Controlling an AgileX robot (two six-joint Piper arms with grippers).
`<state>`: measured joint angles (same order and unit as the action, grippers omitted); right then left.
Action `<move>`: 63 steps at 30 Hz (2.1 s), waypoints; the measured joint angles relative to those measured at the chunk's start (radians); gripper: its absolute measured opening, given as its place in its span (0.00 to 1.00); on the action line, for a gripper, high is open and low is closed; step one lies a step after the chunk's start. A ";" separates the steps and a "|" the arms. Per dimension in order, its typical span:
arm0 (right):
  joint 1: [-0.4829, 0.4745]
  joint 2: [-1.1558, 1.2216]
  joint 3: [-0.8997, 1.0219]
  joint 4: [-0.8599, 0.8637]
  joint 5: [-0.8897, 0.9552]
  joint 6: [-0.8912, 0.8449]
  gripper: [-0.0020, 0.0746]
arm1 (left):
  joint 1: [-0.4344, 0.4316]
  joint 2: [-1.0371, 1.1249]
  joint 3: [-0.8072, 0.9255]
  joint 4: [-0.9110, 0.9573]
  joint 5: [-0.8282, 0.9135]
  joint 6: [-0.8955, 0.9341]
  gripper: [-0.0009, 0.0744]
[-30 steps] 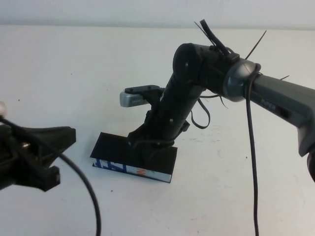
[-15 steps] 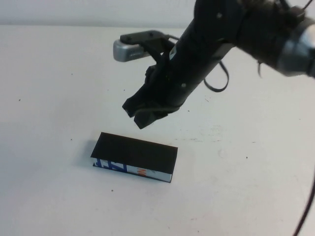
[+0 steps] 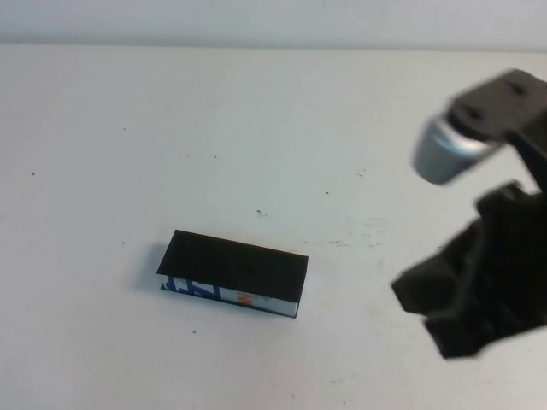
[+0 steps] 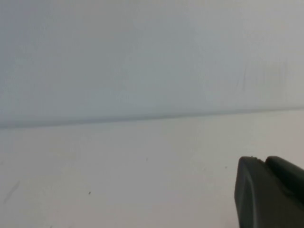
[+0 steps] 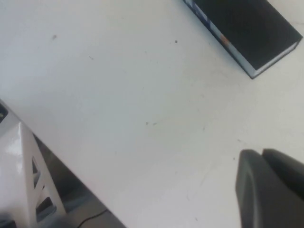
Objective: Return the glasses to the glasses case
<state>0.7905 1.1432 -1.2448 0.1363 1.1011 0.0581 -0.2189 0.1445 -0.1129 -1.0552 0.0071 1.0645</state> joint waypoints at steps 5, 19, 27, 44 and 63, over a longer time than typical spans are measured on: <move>0.000 -0.292 0.247 -0.025 -0.109 0.022 0.01 | 0.000 0.000 0.106 -0.053 -0.101 0.000 0.01; 0.000 -0.939 0.690 -0.031 -0.426 0.052 0.01 | 0.000 0.000 0.139 -0.151 -0.170 -0.002 0.01; 0.000 -1.031 0.767 -0.031 -0.424 0.052 0.01 | 0.000 0.000 0.139 -0.154 -0.170 -0.002 0.01; -0.179 -1.031 0.809 -0.286 -0.478 0.115 0.01 | 0.000 0.000 0.139 -0.156 -0.172 -0.002 0.01; -0.810 -1.141 1.258 -0.321 -1.133 0.182 0.01 | 0.000 0.000 0.139 -0.156 -0.172 -0.002 0.01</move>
<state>-0.0192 0.0021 0.0130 -0.1844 -0.0319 0.2402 -0.2189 0.1445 0.0260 -1.2111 -0.1647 1.0627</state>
